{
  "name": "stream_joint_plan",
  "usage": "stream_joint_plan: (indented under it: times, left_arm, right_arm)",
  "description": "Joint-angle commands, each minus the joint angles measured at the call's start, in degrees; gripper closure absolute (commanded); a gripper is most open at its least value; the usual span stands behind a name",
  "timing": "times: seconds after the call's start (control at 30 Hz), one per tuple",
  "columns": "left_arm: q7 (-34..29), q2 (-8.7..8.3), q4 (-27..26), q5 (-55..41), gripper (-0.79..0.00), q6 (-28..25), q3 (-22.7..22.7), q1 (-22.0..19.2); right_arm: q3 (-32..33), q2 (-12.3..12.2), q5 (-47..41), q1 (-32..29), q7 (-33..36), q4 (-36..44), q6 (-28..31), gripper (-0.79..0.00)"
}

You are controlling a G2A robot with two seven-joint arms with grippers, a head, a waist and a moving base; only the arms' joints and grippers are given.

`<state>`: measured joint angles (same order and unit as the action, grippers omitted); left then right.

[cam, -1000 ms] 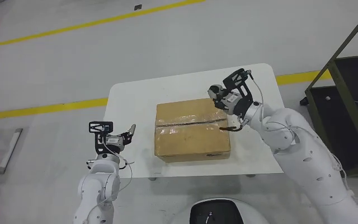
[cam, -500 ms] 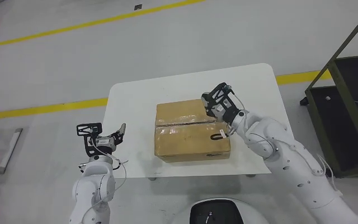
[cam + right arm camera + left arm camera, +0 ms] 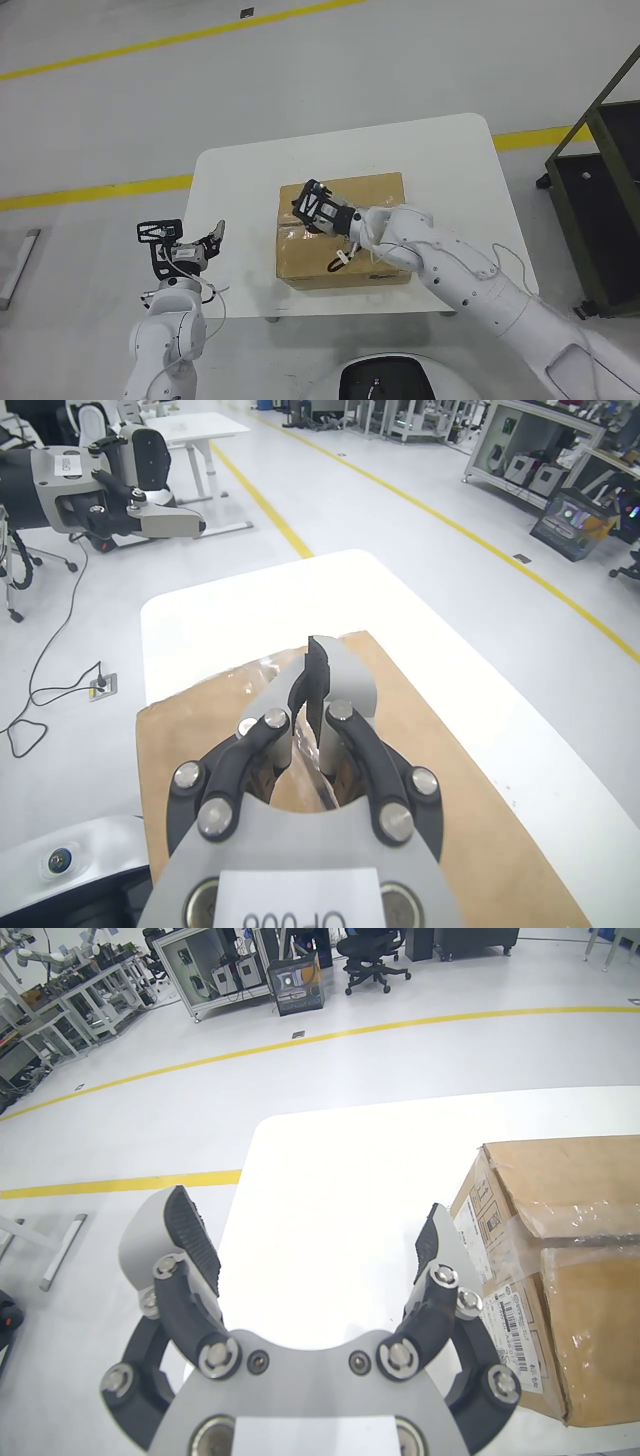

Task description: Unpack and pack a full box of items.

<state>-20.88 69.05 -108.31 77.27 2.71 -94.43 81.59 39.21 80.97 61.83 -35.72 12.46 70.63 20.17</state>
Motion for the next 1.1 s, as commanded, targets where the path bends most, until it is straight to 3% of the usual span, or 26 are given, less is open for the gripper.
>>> stream_joint_plan:
  times: [0.0, 0.23, 0.5, 0.77, 1.07]
  left_arm:
    - [0.6, 0.06, 0.2, -0.6, -0.785, 0.5, -0.4, 0.2]
    - [1.0, 0.28, 1.2, 0.2, -0.785, 4.3, -1.1, -0.2]
    - [1.2, 0.47, 2.6, 0.9, -0.785, 4.7, -0.1, -1.4]
    - [1.1, 0.60, 3.2, 1.4, -0.785, 3.6, 0.9, -1.9]
    - [0.6, 0.74, 3.3, 2.1, -0.785, 2.3, 2.1, -2.5]
  right_arm:
    - [-2.0, 1.2, -0.2, 1.8, -0.5, -3.0, 0.4, 0.000]
    - [-6.4, 4.6, 0.1, 4.6, -2.1, -11.0, 0.3, 0.000]
    - [-6.0, 6.0, 0.1, 4.3, -4.2, -16.0, -0.3, 0.000]
    - [-1.5, 4.1, 2.8, 1.0, -3.8, -12.0, -1.1, 0.000]
    - [8.0, -0.4, 6.8, -8.2, 2.6, 0.9, -0.9, 0.000]
